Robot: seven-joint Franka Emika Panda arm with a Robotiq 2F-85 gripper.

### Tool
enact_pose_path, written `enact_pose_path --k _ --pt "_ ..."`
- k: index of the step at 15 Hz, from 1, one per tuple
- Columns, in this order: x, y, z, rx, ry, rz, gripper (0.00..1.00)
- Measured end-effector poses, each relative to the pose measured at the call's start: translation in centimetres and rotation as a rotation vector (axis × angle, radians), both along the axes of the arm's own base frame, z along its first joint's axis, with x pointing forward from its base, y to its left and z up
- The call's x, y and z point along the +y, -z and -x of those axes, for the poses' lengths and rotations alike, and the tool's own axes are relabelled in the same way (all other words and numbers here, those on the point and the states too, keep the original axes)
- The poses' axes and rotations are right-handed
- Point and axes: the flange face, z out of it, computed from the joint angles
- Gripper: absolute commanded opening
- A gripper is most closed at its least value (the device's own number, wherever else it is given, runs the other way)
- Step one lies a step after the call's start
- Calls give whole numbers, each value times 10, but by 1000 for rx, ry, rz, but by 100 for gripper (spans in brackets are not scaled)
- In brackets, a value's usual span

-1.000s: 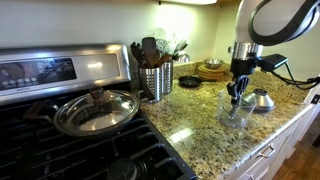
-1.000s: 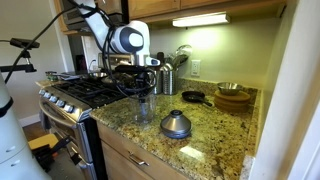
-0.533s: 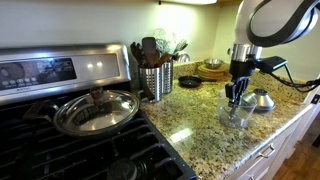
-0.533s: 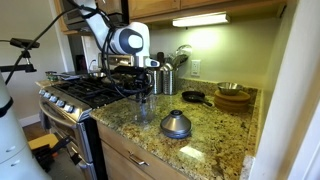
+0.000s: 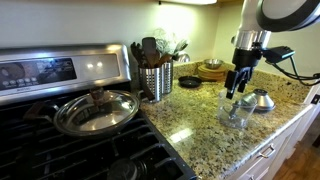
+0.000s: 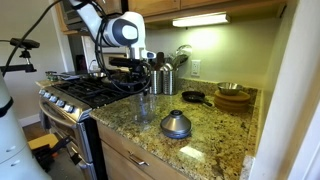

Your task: Place the blades inside the food processor chamber

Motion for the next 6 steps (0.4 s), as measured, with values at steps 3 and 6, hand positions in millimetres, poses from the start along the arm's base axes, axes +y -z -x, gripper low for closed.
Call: enact_pose_path --k 3,6 --pt "2 -22 12 -16 -7 1 100" --pt "3 -40 17 -34 -9 2 100"
